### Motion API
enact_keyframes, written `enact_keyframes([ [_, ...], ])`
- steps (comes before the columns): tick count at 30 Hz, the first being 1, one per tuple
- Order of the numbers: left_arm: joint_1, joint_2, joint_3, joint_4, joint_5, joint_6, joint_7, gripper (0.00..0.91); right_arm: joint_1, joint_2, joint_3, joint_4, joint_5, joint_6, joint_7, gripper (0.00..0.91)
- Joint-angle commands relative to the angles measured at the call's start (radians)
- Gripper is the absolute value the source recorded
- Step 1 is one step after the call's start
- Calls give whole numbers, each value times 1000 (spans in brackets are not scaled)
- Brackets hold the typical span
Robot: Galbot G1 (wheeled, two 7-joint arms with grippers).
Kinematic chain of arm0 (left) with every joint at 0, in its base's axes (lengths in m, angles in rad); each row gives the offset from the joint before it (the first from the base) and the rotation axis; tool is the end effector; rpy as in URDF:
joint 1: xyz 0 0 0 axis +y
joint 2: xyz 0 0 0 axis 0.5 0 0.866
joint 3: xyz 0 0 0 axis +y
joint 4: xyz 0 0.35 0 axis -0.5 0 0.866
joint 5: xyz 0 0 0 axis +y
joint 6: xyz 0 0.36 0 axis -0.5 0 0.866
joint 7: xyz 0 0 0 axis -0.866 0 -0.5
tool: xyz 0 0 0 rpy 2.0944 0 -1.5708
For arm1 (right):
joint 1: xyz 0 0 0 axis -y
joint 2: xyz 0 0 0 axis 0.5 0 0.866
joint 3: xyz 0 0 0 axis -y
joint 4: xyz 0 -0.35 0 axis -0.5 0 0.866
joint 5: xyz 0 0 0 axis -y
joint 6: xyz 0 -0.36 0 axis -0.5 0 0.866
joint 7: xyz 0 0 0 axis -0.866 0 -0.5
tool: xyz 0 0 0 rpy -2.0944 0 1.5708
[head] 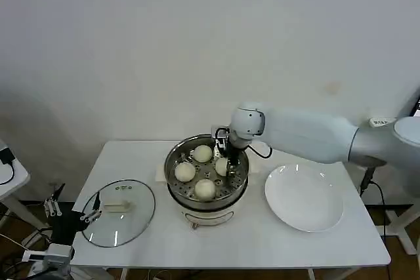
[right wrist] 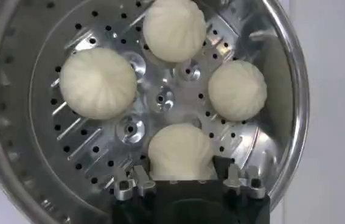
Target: Take steamed baozi put them in steamer then cover it.
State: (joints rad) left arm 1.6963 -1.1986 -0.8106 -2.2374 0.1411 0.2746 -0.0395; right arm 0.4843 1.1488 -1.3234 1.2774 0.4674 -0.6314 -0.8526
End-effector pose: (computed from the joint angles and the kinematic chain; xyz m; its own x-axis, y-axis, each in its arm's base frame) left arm 0.1620 0.1209 -0.2354 -0.9763 -0.1700 0.1343 -0.0628 0.8153 0.5756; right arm 0.5460 0.1165 -0.1155 -0.2139 -0.1678 0.9623 -0.9691 -0.0872 -0.2306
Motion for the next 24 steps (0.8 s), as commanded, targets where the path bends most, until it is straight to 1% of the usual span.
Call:
enact_keyframes([
  [1,1,0,-1,-1,0,0,0,907,-7,0,7,-4,-18,0,-2,907],
  [5,3,0,-4,-1,-1,0,0,907,12,-12,18,14,-11,2,-15,907],
  [8,4,-1,-2,-2,-1,1,-1,907,41,-24,16,30,-4,1,-12,907],
  [11,5,-1,1,-9,-2,2,0,907,76,-54,19,60,13,-3,0,907],
  [14,4,3,3,-12,-9,6,-1,907,114,-105,37,115,36,-8,15,907],
  [17,0,10,5,-10,-37,15,0,907,130,-182,72,194,58,-8,51,907],
  [18,0,11,7,-10,-44,17,-1,907,126,-225,99,239,70,-9,80,907],
  [19,-1,11,8,-10,-45,17,-1,907,120,-243,111,266,75,-10,101,907],
  [20,-1,12,11,-9,-45,17,-3,907,95,-279,143,314,75,-11,154,907],
  [21,-1,12,12,-8,-44,17,-3,907,87,-311,162,339,69,-11,171,907],
  [22,-1,12,15,-7,-42,17,-3,907,49,-360,195,373,50,-6,230,907],
  [23,0,12,19,-6,-42,17,-5,907,17,-409,222,408,50,-1,269,907],
  [24,0,12,20,-7,-42,17,-6,907,-23,-451,248,441,64,0,322,907],
])
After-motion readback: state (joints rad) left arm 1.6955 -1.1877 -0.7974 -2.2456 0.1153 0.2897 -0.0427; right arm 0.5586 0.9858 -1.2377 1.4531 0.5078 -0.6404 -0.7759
